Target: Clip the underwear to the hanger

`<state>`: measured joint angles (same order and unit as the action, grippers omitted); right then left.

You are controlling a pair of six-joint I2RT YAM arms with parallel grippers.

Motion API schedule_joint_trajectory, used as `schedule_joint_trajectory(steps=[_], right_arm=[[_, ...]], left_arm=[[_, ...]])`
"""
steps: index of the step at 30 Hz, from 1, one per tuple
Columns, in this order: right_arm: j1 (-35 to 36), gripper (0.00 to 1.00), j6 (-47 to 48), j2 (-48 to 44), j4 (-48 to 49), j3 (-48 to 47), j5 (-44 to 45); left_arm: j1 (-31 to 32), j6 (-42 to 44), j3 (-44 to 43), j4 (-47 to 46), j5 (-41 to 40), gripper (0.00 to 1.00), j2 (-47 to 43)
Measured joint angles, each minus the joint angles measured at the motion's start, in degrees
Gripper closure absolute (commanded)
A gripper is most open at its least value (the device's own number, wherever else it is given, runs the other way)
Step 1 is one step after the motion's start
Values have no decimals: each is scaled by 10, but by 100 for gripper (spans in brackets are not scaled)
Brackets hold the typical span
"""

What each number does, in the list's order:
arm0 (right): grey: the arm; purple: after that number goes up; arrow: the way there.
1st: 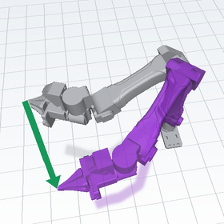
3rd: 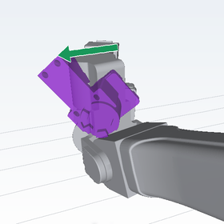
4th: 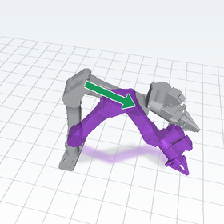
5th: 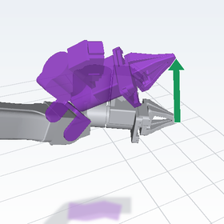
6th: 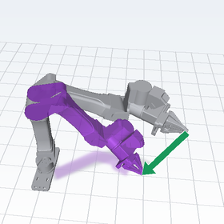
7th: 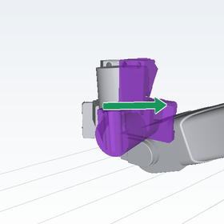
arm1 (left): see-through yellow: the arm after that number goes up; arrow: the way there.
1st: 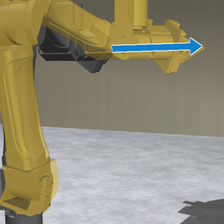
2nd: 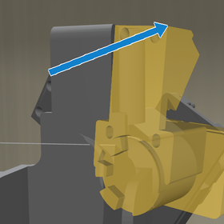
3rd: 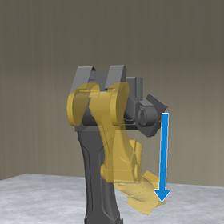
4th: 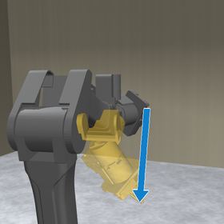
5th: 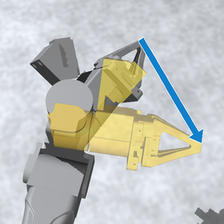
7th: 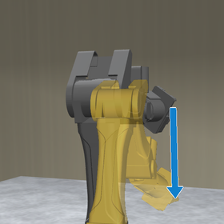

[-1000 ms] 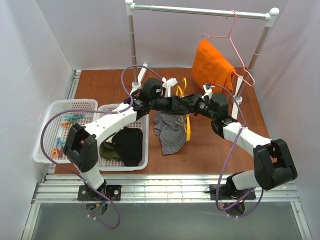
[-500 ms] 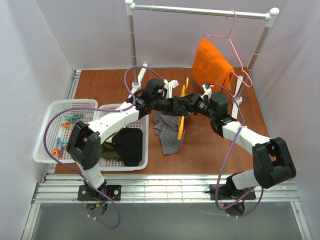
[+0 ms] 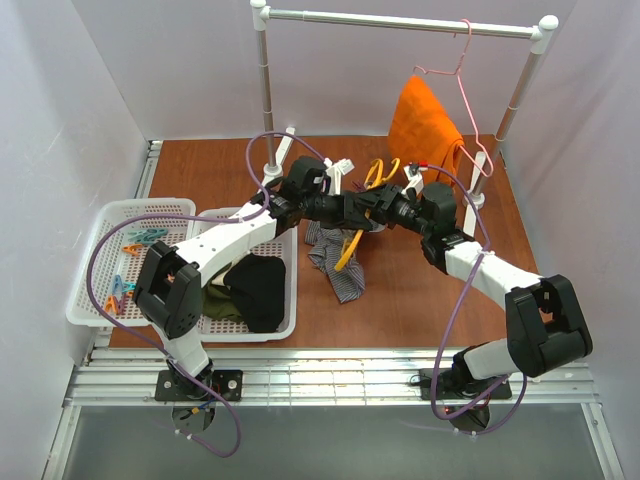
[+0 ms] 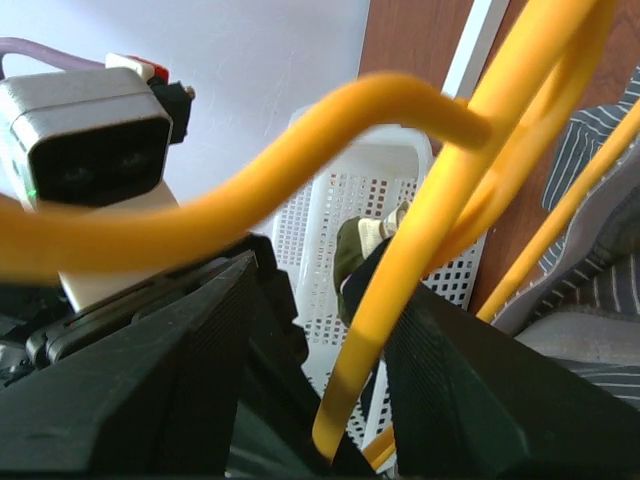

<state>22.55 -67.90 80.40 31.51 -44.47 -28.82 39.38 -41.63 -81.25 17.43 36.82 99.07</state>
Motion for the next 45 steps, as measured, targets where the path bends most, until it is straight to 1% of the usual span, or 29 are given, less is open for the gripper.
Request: schedule_joint_trajectory(steps=[2,3,5,8,11,14,21,27,33,39,45], right_arm=[[-4,45,5,-2,0,0,-5],[-6,40,8,-5,-1,1,-7],[-15,34,13,-19,-2,8,-14],[-31,30,30,-54,-10,23,-22],[-47,30,55,-85,-28,23,-30],[-57,30,83,-114,-52,22,-34],[-66,30,140,-146,-112,6,-35],[-80,30,162,-156,-136,6,-35],[-82,30,172,-156,-151,6,-35],[-83,30,176,-156,-153,6,-35],[-83,30,181,-157,-155,6,-35]], left_arm=[[-7,-3,0,1,-3,100,0],[-11,-5,0,1,-5,100,0],[-23,-9,0,0,-9,100,0],[-47,-16,-3,-1,-17,100,0],[-73,-22,-21,-1,-23,100,3],[-94,-25,-58,-5,-27,100,14],[-140,-38,-139,-12,-28,100,37],[-170,-69,-219,-10,-14,100,53],[-184,-99,-304,-16,-4,100,65],[-190,-116,-328,-24,3,100,65],[-222,-135,-338,-26,6,100,67]])
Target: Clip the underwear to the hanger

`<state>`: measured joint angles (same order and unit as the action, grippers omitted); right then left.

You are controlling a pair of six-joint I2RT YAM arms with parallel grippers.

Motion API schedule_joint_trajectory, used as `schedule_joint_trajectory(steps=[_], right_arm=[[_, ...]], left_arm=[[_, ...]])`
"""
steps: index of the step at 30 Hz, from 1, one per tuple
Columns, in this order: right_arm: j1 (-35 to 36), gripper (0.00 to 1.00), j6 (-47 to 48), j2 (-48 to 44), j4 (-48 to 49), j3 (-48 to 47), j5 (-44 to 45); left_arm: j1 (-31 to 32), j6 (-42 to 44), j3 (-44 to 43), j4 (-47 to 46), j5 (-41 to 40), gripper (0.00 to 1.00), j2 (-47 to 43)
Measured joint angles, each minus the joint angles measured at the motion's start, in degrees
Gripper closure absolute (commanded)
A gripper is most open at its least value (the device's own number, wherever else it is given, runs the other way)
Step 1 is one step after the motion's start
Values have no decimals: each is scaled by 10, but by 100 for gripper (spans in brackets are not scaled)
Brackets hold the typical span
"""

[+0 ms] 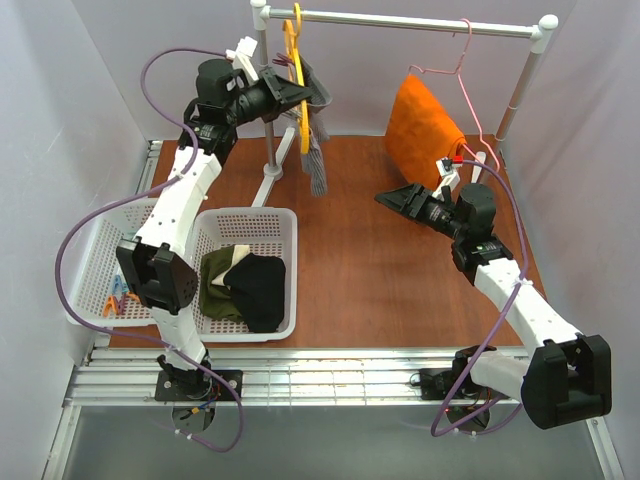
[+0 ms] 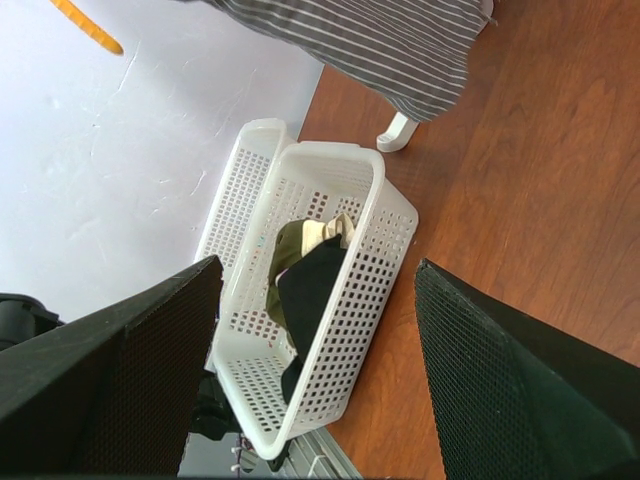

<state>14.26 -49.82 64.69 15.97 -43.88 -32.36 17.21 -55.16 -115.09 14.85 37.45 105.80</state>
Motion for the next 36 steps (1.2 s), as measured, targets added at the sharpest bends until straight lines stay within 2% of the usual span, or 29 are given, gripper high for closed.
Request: schedule_joint_trajectory(steps=[12,25,26,27,28,29,31,34,36], right_arm=[[0,31,9,-4,-3,0,0],[0,30,10,-4,-12,-3,0],[0,30,10,-3,-12,-4,0],[0,29,10,-3,-12,-5,0],[0,28,12,-3,-13,-6,0],[0,28,13,-3,-13,-7,0],[0,27,18,-3,-14,-10,-2],[0,27,27,-3,-17,-16,-5],[0,27,38,-5,-26,-20,-5]], left_arm=[[-59,-48,-42,-33,23,100,40],[-66,-73,-34,-45,46,99,63],[-66,-71,-33,-46,47,92,63],[-67,-68,-33,-46,48,68,62],[-68,-65,-33,-47,50,56,62],[-68,-63,-33,-48,51,34,62],[-70,-59,-25,-50,51,17,59],[-73,-43,-9,-51,51,6,52],[-75,-28,10,-50,50,4,41]])
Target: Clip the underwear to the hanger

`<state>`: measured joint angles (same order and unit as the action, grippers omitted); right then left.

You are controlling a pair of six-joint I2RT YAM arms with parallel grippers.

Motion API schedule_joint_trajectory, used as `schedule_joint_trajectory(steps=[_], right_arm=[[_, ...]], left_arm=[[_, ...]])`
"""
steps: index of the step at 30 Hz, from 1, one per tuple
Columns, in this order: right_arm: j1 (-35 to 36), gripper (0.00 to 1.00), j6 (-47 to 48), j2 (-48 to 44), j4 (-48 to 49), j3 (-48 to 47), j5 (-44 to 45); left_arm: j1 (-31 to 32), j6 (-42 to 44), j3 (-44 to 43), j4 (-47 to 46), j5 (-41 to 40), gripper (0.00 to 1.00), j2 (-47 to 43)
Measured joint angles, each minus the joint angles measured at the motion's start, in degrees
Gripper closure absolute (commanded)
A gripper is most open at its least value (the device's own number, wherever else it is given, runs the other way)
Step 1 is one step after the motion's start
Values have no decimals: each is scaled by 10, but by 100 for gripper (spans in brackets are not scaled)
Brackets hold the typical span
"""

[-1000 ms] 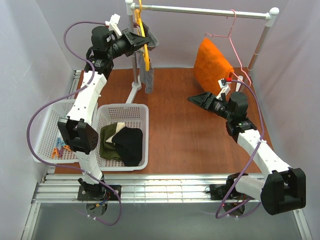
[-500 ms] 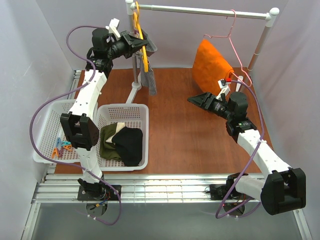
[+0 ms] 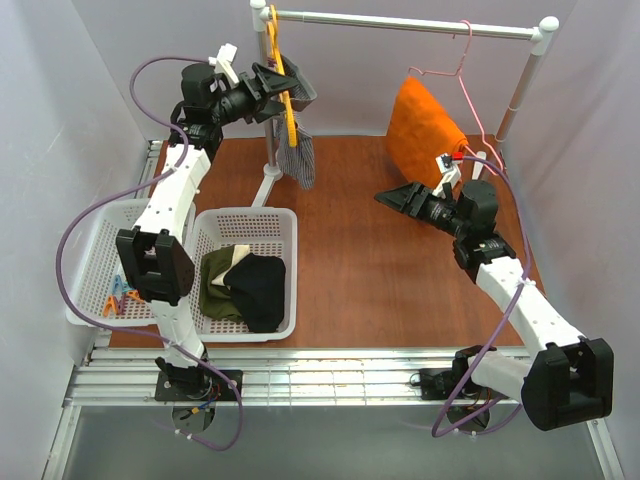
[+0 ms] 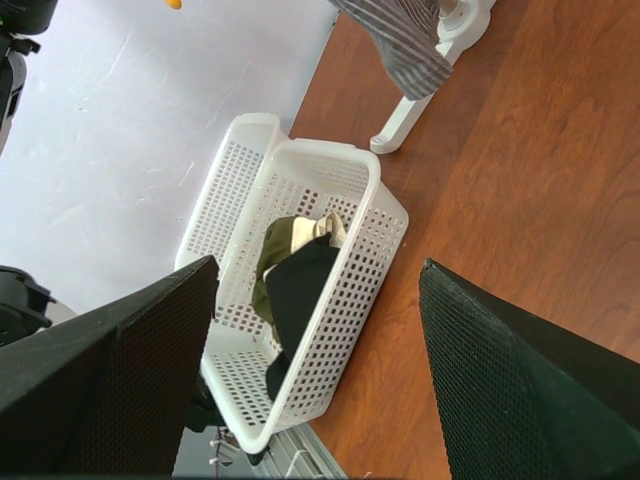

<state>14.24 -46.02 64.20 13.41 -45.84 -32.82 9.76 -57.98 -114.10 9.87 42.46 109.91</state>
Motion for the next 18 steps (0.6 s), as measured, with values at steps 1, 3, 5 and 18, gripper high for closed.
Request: schedule_joint_trajectory(steps=[1,3,5,18], right_arm=[[0,27,5,-1,-6,-2,0],[0,27,18,-6,-19,-6,1],[0,27,33,-12,-37,-13,2],[0,26,107,-37,-107,-39,31]], left_arm=[[-1,8,9,2,-2,3,-6],[-3,30,24,12,-10,2,-21],[-7,57,35,32,-27,2,-40],[-29,226,116,188,-292,2,-249]])
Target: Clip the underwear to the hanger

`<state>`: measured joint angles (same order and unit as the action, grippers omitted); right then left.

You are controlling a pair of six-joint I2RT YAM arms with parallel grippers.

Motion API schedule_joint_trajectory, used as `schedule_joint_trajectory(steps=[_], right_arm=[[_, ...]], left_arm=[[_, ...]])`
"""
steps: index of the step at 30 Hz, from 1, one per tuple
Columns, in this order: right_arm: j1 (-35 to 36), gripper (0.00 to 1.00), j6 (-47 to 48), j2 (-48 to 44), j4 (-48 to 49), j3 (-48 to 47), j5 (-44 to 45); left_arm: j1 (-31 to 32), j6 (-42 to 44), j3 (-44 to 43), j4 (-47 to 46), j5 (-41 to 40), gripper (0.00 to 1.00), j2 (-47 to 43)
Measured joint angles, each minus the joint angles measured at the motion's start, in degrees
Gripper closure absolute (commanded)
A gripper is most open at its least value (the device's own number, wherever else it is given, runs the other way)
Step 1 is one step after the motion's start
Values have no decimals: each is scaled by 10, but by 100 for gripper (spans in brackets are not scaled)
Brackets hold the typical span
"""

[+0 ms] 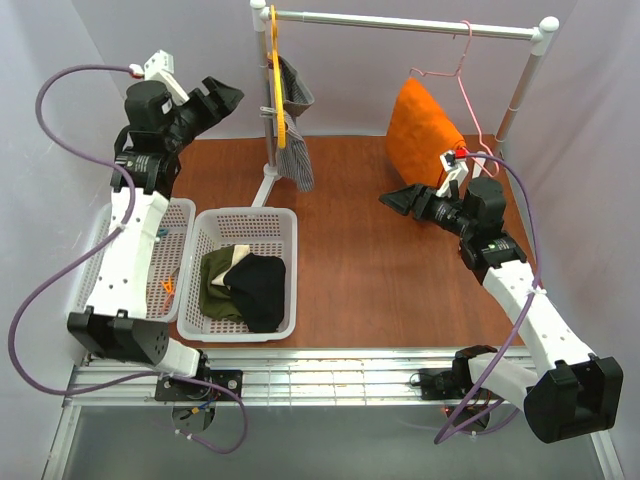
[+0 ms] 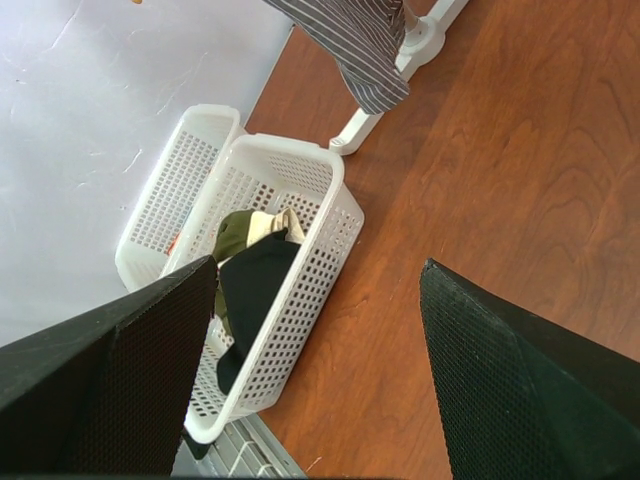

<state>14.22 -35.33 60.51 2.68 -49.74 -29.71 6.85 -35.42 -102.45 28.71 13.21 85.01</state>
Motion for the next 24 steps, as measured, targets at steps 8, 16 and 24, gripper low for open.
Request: schedule_joint_trajectory(steps=[8,16,24], right_arm=[[0,26,17,0,-12,-7,8],[0,26,28,-2,-16,-12,11],[0,26,30,-9,-18,-12,11]], left_arm=[[0,44,60,66,-143,2,-76],[0,51,105,82,-171,2,-108],[0,59,109,91,-171,2,-111]])
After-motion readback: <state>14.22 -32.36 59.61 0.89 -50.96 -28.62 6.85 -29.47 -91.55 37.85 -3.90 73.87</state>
